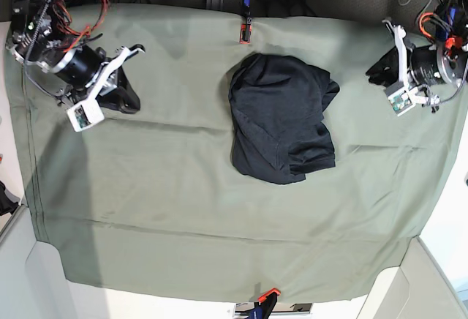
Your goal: Fold the T-shirt properly
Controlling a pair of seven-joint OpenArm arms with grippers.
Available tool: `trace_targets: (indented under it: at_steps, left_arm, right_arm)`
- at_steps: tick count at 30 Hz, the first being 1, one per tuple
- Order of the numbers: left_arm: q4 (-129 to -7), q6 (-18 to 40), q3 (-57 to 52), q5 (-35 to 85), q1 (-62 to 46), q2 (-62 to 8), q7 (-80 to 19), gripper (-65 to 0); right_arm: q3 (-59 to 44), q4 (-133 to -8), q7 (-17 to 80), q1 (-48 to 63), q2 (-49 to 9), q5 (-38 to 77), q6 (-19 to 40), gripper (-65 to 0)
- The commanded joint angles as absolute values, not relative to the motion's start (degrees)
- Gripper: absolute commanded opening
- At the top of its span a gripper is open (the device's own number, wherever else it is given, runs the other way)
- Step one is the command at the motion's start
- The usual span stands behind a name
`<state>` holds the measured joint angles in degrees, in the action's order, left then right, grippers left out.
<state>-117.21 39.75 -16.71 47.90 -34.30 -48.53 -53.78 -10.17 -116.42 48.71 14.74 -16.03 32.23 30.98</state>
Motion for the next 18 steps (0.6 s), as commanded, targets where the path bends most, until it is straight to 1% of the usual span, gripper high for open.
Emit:
trace_targets:
  at_steps: [1,3,5,9,14,18]
  left_arm:
    - [-118.2,40.0,-18.5,48.7,-37.2,-48.4,-53.8,-60.9]
    - [-118.3,40.0,-20.1,49.1,-43.3,-46.2,-54.1,-63.4]
    - [-118.3,40.0,-20.3,48.6,-49.0,-43.9,-54.1,-63.5]
    - [-118.3,40.0,-20.3,45.7,-58.3,-38.5,-54.0,-63.5]
    - [-117.1,40.0,-20.1,40.6,-64.9,-32.6,-52.9,-63.5]
    - [-111.7,40.0,-17.9,35.8,-66.0,-31.3,-54.5,-63.5]
  right_arm:
    - [-12.6,-118.1,48.9,17.1,-16.9,34.8,31.5,-65.0]
    - [-17.0,-118.6,51.7,21.7,-17.8,38.2,31.5,-65.0]
    - [-20.7,-118.6,53.8,26.3,-17.8,39.6,31.5,-65.0]
    - [-25.3,-118.6,54.1,35.8,-17.8,40.8,31.5,-65.0]
    - [-24.6,-118.5,54.1,45.3,-17.8,40.9,31.5,-65.0]
    - [-21.9,-117.9,54.1,50.7,-17.8,38.6,31.5,-65.0]
